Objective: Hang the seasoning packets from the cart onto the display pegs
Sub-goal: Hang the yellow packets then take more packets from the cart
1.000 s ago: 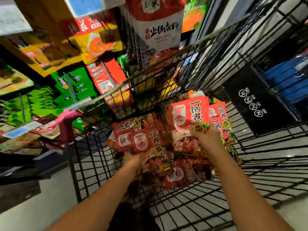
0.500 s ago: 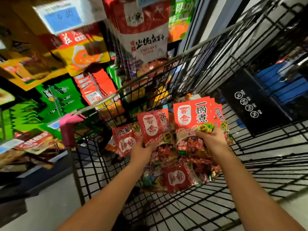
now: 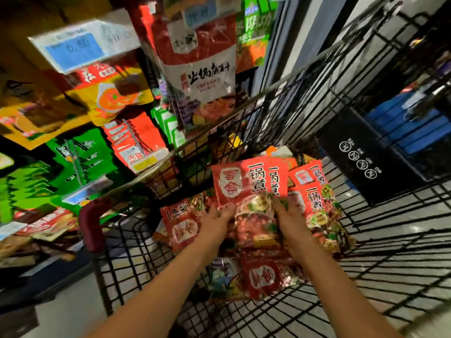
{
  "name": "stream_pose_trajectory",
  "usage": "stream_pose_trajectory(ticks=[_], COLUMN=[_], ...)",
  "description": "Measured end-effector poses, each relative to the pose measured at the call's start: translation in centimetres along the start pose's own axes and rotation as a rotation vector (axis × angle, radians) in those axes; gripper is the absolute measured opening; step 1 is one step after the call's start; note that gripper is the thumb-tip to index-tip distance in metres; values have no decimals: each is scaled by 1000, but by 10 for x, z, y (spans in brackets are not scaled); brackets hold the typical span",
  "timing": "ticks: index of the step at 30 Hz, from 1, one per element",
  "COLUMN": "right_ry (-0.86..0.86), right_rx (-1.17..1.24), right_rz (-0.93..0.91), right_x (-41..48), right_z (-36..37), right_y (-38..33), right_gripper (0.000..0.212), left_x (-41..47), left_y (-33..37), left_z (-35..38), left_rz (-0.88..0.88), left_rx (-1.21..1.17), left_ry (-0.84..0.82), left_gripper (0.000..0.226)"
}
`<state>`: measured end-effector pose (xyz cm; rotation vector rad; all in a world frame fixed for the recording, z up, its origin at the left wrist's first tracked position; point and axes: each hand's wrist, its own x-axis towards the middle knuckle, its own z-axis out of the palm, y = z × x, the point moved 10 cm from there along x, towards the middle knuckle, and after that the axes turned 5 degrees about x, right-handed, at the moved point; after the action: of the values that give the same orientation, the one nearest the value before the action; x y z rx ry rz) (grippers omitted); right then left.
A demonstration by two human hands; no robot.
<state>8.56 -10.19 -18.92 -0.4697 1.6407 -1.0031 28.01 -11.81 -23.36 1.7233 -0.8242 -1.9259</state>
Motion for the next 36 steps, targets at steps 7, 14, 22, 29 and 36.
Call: stream_pose_trajectory(ticks=[7,14,22,29,36], right_ry=[-57,31,32,71,173], right_rx=[-62,-132,-128,-22,25], right_rz=[-5,38,-17,-52,-80], right_x=[7,21,21,19,14], right_z=[-7,-34,-35,-38,-50], right_y=[6,18,15,4,-7], right_gripper=[27,95,101,80,66], left_x=[16,62,37,17,-24], left_y=[12,-31,-116,-69,-6], left_z=[13,-123,-127,-95,-106], left_rz=[164,-104,-301,-216,-97], left_rx=[196,1002,21,24,303], left_ry=[30,505,697,510,184], left_gripper=[50,76,99,51,23])
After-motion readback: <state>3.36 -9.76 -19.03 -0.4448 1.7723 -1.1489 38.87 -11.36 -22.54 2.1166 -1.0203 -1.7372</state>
